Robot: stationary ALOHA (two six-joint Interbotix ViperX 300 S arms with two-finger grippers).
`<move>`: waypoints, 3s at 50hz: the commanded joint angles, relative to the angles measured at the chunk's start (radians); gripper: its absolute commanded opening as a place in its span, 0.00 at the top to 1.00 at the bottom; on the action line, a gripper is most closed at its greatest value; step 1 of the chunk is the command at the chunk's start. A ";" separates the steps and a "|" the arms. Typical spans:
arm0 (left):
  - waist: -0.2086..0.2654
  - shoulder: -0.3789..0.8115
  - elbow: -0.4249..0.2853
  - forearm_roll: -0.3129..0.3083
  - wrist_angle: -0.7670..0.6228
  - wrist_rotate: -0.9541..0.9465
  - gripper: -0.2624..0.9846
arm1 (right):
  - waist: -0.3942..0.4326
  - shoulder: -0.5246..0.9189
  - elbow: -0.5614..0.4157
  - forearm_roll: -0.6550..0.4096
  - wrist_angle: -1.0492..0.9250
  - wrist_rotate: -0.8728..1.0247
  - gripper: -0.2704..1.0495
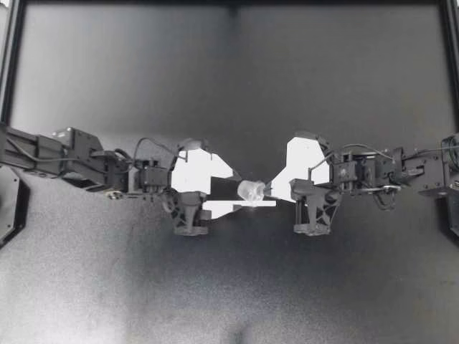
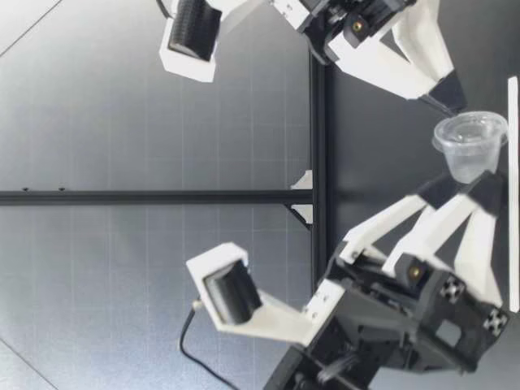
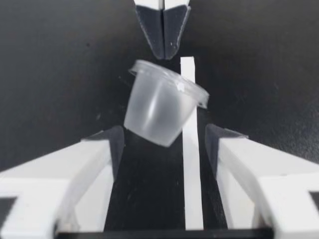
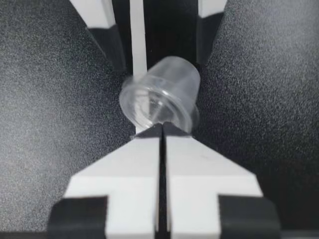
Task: Pick up the plastic cup and open its lid.
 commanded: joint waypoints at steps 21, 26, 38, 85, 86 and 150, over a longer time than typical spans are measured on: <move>0.005 0.025 -0.078 0.002 0.034 0.008 0.35 | -0.008 0.020 -0.025 0.002 -0.009 0.003 0.93; 0.003 0.026 -0.086 0.002 0.034 0.008 0.35 | -0.008 0.032 -0.034 0.002 -0.011 0.002 0.93; 0.003 0.048 -0.106 0.003 0.041 0.002 0.35 | -0.008 0.051 -0.051 0.000 -0.012 -0.005 0.93; 0.003 -0.032 -0.023 0.000 -0.064 -0.009 0.63 | -0.008 -0.253 0.029 -0.026 -0.080 -0.012 0.93; 0.005 -0.043 -0.012 0.000 -0.084 -0.011 0.63 | -0.008 -0.279 0.029 -0.035 -0.084 -0.014 0.93; 0.003 -0.238 0.144 -0.003 -0.733 -0.391 0.63 | -0.008 -0.327 0.060 -0.035 -0.466 -1.220 0.37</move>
